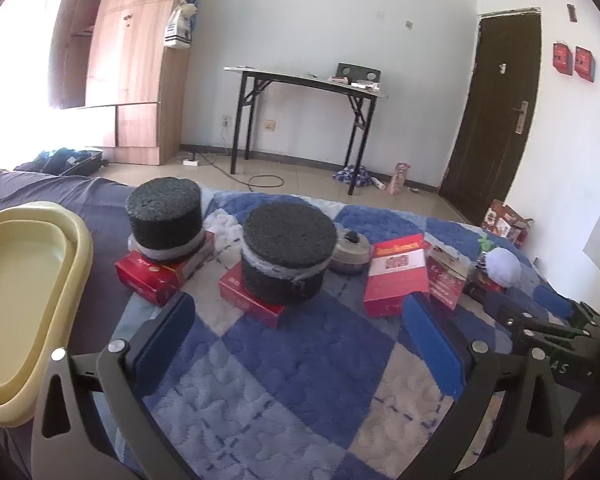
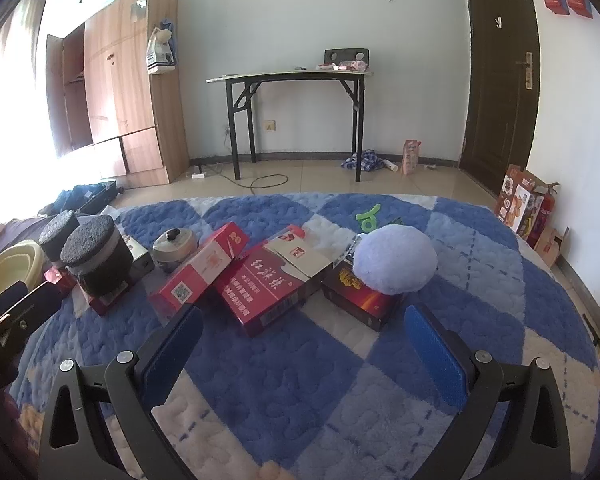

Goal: Organize rigid objects

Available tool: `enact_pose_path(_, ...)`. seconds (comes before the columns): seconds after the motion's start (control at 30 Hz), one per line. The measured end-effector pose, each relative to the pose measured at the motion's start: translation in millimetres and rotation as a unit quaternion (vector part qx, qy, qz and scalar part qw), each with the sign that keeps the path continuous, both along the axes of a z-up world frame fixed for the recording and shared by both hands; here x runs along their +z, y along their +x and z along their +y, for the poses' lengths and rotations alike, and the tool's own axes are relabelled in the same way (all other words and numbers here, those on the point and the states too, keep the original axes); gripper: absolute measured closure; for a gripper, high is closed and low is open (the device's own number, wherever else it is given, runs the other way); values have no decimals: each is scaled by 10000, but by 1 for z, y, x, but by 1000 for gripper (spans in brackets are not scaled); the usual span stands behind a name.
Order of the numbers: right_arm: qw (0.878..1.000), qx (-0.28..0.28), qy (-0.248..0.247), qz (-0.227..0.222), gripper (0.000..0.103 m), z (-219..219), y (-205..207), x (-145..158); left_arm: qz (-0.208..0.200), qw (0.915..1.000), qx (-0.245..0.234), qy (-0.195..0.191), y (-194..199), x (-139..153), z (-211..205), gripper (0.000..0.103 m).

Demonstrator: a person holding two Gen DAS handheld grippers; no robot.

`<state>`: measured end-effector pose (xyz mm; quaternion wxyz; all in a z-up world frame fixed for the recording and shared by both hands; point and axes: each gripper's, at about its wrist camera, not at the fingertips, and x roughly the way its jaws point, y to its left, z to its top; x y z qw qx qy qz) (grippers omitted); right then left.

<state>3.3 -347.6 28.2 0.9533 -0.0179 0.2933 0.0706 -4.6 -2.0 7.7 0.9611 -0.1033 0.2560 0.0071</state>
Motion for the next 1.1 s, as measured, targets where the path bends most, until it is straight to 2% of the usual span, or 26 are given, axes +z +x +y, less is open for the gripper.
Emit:
enact_pose_path(0.13,10000,2,1,2,0,0,0,0,-4,9999,-132,-12,-1,3,-4,0)
enact_pose_path(0.47,10000,18,87,-4,0,-2,0,0,96,9999,-68,-121,-3,6,9,0)
enact_pose_path(0.67,9999,-5,104,-21,0,-6,1,-1,159,9988,297,345,-9,16,31,0)
enact_pose_path(0.77,9995,-59,305,-95,0,-12,0,1,162,9984,459,288,-12,23,49,0)
enact_pose_path(0.87,9987,-95,475,-143,0,-19,1,3,413,9958,611,547,-12,38,58,0)
enact_pose_path(1.0,9979,-225,539,-279,0,-36,-1,9,317,9936,578,915,-12,75,52,0)
enact_pose_path(1.1,9947,-564,743,-440,0,-62,-3,14,357,9953,30,903,18,81,37,0)
